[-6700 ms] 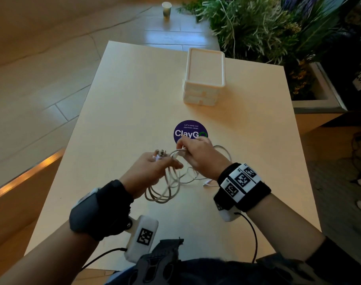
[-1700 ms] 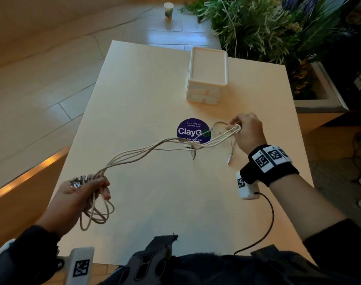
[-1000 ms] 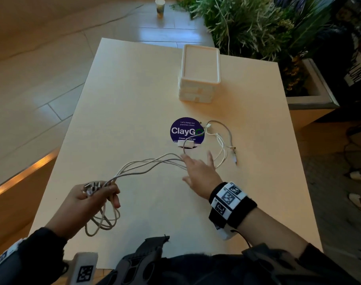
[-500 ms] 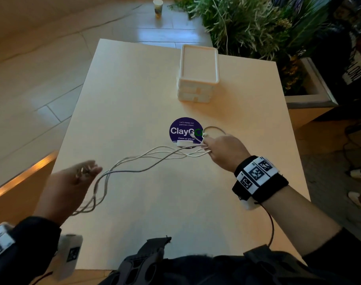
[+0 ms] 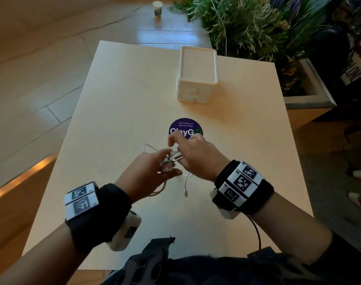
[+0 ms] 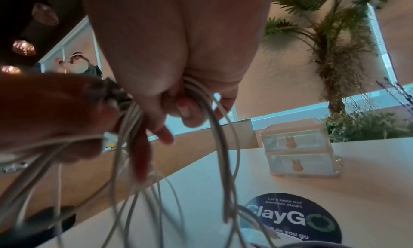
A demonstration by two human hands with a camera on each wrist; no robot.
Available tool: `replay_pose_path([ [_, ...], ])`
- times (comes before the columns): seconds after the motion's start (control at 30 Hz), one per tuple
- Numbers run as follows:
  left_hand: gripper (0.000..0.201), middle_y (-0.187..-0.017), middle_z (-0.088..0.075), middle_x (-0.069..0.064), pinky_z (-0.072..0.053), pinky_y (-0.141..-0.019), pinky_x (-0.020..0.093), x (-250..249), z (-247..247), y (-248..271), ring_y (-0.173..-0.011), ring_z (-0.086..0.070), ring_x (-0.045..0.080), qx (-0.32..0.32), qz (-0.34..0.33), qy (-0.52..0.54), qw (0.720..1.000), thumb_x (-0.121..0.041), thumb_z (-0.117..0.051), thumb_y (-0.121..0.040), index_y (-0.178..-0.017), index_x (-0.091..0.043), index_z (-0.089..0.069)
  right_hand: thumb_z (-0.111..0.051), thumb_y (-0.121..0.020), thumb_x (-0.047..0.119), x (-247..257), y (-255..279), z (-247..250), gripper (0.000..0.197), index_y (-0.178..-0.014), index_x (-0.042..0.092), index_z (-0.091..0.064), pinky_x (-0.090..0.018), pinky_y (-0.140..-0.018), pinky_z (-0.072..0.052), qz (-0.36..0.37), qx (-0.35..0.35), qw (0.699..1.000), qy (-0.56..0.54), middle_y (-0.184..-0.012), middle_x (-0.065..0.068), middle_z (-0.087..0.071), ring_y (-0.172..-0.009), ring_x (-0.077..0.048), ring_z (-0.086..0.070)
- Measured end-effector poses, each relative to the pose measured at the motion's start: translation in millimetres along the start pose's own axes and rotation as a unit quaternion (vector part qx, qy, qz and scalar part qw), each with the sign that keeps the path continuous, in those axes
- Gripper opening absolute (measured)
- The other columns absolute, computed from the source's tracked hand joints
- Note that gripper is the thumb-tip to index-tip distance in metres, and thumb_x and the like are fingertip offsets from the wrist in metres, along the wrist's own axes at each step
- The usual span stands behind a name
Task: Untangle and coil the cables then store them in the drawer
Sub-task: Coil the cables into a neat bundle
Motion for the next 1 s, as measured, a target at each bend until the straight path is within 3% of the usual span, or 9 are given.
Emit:
replay_pose_path([
  [0.1,0.015,-0.060,-0.066,0.004,-0.045,-0.059,0.028,6,-1,2,-0.054,-0.057,0.009,-0.025,0.039,0.099,0.994,-0.027,-0.066,-0.084,-0.085,-0.012,-0.069,-0.049,-0.093,0.021,-6,-4,-2,0.022,-0.113,0.016,-0.041,-0.026,-0.080,-0.028,-0.016,0.024,0.995,-0.094,-0.069,0.000,-0.058,-0.074,-0.026,-0.047],
  [0.17,0.023,-0.054,-0.058,0.014,-0.040,-0.054,0.030,9,2,5,-0.049,-0.048,0.011,-0.061,0.047,0.149,0.986,-0.028,-0.064,-0.083,-0.073,-0.008,-0.065,-0.047,-0.094,0.030,-19,-7,-8,0.015,-0.106,0.022,-0.041,-0.039,-0.094,-0.035,-0.023,0.041,0.993,-0.113,-0.066,0.004,-0.057,-0.072,-0.024,-0.044],
  [0.27,0.021,-0.051,-0.053,0.012,-0.040,-0.052,0.028,14,11,13,-0.050,-0.045,0.012,-0.090,0.061,0.185,0.977,-0.022,-0.066,-0.084,-0.068,-0.008,-0.064,-0.045,-0.096,0.026,-41,-6,-8,0.011,-0.104,0.018,-0.045,-0.039,-0.107,-0.024,-0.034,0.058,0.995,-0.076,-0.069,0.008,-0.057,-0.070,-0.019,-0.047],
  [0.43,0.022,-0.051,-0.054,0.005,-0.037,-0.050,0.017,36,24,30,-0.046,-0.043,0.007,-0.107,0.089,0.189,0.972,-0.014,-0.065,-0.084,-0.068,0.001,-0.064,-0.041,-0.096,0.016,-80,-1,0,0.014,-0.106,0.023,-0.047,-0.047,-0.114,-0.008,-0.091,0.094,0.991,0.010,-0.092,-0.003,-0.067,-0.091,-0.023,-0.059],
  [0.67,0.021,-0.057,-0.068,0.000,-0.046,-0.061,0.027,50,21,37,-0.054,-0.060,0.011,-0.086,0.114,0.168,0.975,-0.026,-0.068,-0.083,-0.066,-0.014,-0.069,-0.041,-0.093,0.008,-111,-8,13,0.021,-0.105,0.020,-0.054,-0.054,-0.114,0.000,-0.110,0.053,0.989,0.085,-0.095,-0.001,-0.062,-0.103,-0.024,-0.051],
  [0.73,0.006,-0.069,-0.073,-0.004,-0.049,-0.070,0.020,46,16,31,-0.068,-0.065,0.008,-0.095,0.112,0.168,0.975,-0.025,-0.069,-0.081,-0.078,-0.022,-0.073,-0.040,-0.095,0.011,-118,-12,10,0.021,-0.107,0.020,-0.055,-0.055,-0.114,-0.001,-0.138,0.056,0.983,0.110,-0.099,-0.001,-0.062,-0.108,-0.025,-0.048],
  [0.8,0.016,-0.078,-0.071,0.000,-0.043,-0.073,0.006,43,15,25,-0.072,-0.060,0.005,-0.132,0.109,0.187,0.967,-0.023,-0.069,-0.080,-0.096,-0.023,-0.072,-0.045,-0.095,0.017,-130,-10,4,0.019,-0.112,0.019,-0.054,-0.057,-0.113,-0.004,-0.179,0.072,0.972,0.137,-0.113,-0.004,-0.059,-0.115,-0.027,-0.043],
  [0.87,0.019,-0.081,-0.069,0.001,-0.039,-0.077,0.002,40,18,21,-0.074,-0.057,0.002,-0.170,0.091,0.194,0.962,-0.020,-0.067,-0.082,-0.101,-0.019,-0.070,-0.056,-0.090,0.024,-141,-2,-3,0.036,-0.124,0.020,-0.047,-0.058,-0.113,-0.006,-0.235,0.098,0.956,0.144,-0.129,-0.007,-0.050,-0.125,-0.029,-0.036],
  [1.0,0.016,-0.060,-0.067,-0.013,-0.043,-0.063,0.010,34,21,12,-0.060,-0.057,0.000,-0.189,0.102,0.239,0.947,-0.020,-0.063,-0.086,-0.072,-0.016,-0.066,-0.069,-0.079,0.035,-144,13,-10,0.089,-0.145,0.016,-0.014,-0.060,-0.113,-0.003,-0.301,0.177,0.926,0.142,-0.148,-0.013,-0.027,-0.139,-0.031,-0.016],
])
Point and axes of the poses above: each hand's wrist, its own y-axis away from the middle knuckle, its own z-axis out of the back of the hand, x = y × z, the point moved 1 cm from there along -y, towards the middle knuckle
